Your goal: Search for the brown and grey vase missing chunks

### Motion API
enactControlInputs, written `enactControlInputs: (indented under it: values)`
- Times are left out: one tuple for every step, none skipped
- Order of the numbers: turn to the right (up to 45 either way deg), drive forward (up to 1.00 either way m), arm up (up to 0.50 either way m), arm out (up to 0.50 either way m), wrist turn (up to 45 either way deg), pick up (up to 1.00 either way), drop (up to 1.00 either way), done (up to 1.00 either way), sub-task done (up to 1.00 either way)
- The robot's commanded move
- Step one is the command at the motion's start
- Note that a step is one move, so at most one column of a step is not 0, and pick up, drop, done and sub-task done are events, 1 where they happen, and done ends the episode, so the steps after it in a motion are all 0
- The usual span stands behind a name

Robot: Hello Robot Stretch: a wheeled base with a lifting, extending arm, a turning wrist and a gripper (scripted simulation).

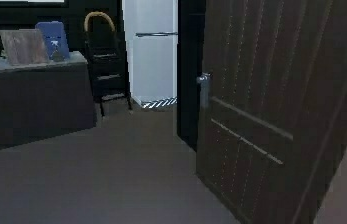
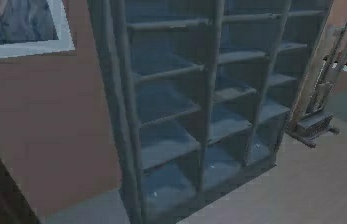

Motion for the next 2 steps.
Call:
enactControlInputs:
  values:
    - [-18.0,0.00,0.00,0.00,0.0,0.00,0.00,0.00,0.00]
    - [0.0,1.00,0.00,0.00,0.0,0.00,0.00,0.00,0.00]
